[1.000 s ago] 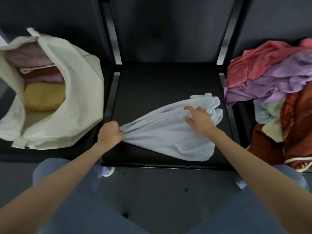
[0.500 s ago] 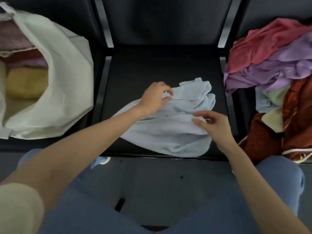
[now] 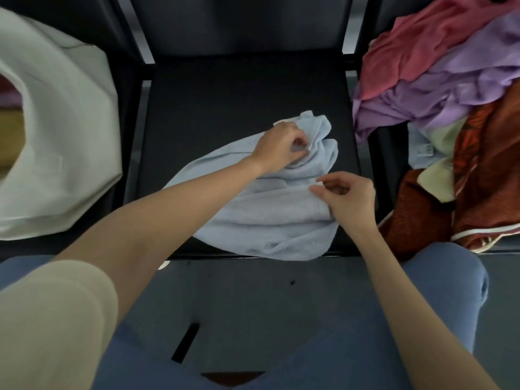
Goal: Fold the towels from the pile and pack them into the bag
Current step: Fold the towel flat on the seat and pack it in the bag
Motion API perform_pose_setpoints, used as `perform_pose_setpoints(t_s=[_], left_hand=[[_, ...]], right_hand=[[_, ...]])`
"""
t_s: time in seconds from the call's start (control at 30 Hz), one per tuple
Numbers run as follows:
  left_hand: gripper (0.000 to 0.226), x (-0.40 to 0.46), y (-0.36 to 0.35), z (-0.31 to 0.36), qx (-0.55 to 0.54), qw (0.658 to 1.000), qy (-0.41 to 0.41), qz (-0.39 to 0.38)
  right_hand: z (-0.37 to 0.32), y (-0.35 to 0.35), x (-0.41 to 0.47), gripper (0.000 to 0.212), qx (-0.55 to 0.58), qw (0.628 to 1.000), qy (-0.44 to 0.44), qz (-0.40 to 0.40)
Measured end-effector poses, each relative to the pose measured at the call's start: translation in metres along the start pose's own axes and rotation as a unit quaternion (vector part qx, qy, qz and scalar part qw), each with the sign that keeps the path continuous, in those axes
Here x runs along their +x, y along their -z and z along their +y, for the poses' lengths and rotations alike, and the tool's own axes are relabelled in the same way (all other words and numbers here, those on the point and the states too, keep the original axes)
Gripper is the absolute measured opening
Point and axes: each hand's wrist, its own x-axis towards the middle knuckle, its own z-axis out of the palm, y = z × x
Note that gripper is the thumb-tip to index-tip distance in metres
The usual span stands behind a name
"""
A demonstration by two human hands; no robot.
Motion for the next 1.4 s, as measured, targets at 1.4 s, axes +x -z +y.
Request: perform_pose_setpoints(t_s=[1.4], left_hand=[[0.023,-0.162,0.1,-0.127,-0.061,0.913,0.387,0.111]], right_hand=[[-0.037,-0.014,0.011,0.018,0.005,0.993,0.095,0.071]])
